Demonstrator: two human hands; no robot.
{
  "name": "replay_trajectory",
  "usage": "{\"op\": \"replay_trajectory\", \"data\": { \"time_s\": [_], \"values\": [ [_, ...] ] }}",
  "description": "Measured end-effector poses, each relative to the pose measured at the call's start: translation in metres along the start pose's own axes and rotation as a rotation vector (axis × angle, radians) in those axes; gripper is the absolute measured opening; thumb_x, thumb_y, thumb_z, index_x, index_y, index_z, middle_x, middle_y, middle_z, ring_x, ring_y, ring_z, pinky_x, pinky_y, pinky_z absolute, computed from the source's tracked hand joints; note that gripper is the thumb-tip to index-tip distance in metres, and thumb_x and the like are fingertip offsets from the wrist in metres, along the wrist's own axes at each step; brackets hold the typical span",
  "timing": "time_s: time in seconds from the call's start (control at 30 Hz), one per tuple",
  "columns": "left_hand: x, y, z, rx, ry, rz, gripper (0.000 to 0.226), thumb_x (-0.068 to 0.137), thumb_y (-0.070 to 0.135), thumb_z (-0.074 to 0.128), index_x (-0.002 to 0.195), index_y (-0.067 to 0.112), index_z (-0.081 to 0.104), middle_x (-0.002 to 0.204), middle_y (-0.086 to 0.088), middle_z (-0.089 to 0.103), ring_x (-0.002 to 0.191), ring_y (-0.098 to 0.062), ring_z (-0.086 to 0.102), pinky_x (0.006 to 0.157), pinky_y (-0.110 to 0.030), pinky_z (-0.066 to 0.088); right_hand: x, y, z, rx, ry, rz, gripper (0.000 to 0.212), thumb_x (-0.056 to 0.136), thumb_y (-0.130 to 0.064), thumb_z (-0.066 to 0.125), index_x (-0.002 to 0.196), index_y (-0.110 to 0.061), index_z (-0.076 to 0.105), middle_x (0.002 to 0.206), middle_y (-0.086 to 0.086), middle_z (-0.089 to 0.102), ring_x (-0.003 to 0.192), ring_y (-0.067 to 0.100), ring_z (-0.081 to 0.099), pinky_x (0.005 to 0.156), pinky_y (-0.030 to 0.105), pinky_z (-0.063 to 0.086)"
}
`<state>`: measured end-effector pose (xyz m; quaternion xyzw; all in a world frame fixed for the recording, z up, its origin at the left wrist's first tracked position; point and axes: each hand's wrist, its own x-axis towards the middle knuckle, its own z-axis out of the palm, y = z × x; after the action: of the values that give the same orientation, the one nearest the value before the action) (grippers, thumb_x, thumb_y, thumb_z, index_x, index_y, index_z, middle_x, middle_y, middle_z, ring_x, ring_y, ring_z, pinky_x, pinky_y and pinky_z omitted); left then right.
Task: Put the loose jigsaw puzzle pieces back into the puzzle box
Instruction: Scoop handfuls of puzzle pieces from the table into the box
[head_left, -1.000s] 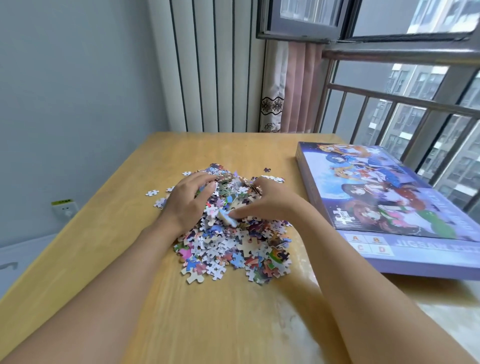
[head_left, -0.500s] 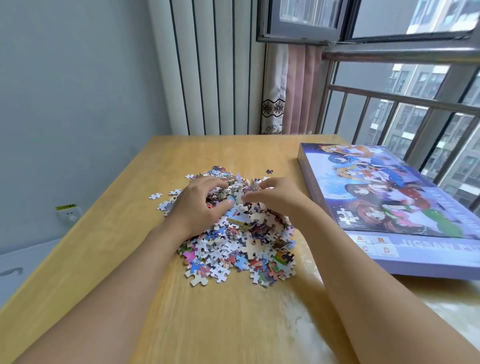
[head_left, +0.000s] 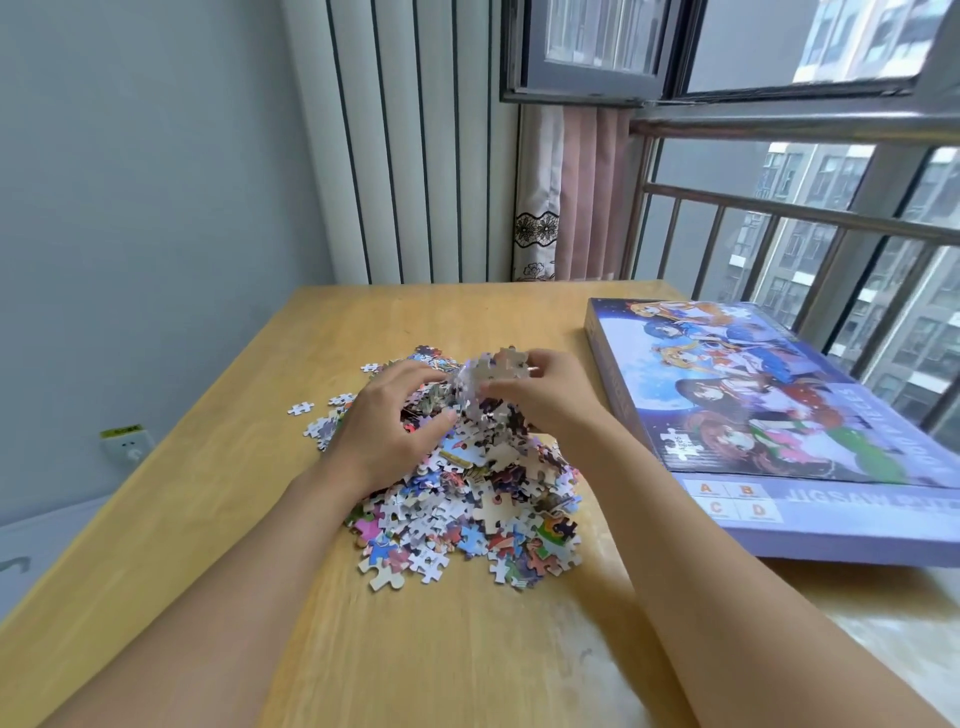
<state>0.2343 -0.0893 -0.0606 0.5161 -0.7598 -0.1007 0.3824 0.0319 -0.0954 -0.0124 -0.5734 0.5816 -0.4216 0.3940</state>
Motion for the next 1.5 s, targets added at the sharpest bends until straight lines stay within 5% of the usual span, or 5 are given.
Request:
{"op": "replay_trajectory", "data": {
  "time_s": [0.33,0.47,0.8,1.1,1.5],
  "values": [
    [-0.002,0.02,-0.007,-0.078,0.162,0.035,0.032,0.088,0.04,0.063,0.116,0.025,0.067,0.123,0.013,0.061,0.117,-0.004,0.055,0.1,-0.03,0.044,-0.038,-0.024,-0.026,0.831,-0.217,0.315,0.028,0.094,-0.006,0.067,0.119,0.005,0.058,0.125,0.025,0.06,0.09,0.036,0.068,0.054,0.032,0.059],
    [-0.002,0.032,-0.009,-0.107,0.177,0.036,0.028,0.09,0.036,0.061,0.114,0.025,0.068,0.12,0.012,0.062,0.114,-0.003,0.055,0.098,-0.029,0.045,-0.049,-0.007,-0.036,1.273,-0.283,0.483,0.04,0.093,-0.001,0.06,0.132,0.002,0.05,0.129,0.027,0.055,0.113,0.041,0.062,0.088,0.06,0.057],
    [-0.012,0.087,0.006,-0.148,0.084,-0.024,0.025,0.093,0.023,0.065,0.118,0.024,0.067,0.115,0.012,0.065,0.108,-0.004,0.059,0.095,-0.029,0.048,-0.061,-0.016,-0.067,0.874,-0.246,0.392,0.024,0.099,-0.006,0.059,0.117,0.008,0.054,0.121,0.028,0.058,0.101,0.04,0.062,0.081,0.043,0.062],
    [-0.008,0.149,0.059,-0.011,-0.339,0.206,0.076,0.076,0.032,0.079,0.142,0.024,0.043,0.134,0.014,0.046,0.127,-0.005,0.04,0.103,-0.022,0.034,-0.095,-0.008,-0.145,0.845,-0.229,0.317,0.024,0.098,-0.003,0.057,0.121,0.006,0.052,0.121,0.028,0.061,0.111,0.04,0.063,0.089,0.05,0.058],
    [0.002,0.166,0.1,0.001,-0.307,0.276,0.04,0.076,0.011,0.057,0.115,0.02,0.063,0.114,0.003,0.063,0.106,-0.02,0.057,0.087,-0.039,0.052,-0.102,0.009,-0.173,0.891,-0.108,0.379,0.03,0.097,0.0,0.059,0.125,0.006,0.051,0.131,0.027,0.061,0.11,0.039,0.068,0.085,0.05,0.06]
  ]
}}
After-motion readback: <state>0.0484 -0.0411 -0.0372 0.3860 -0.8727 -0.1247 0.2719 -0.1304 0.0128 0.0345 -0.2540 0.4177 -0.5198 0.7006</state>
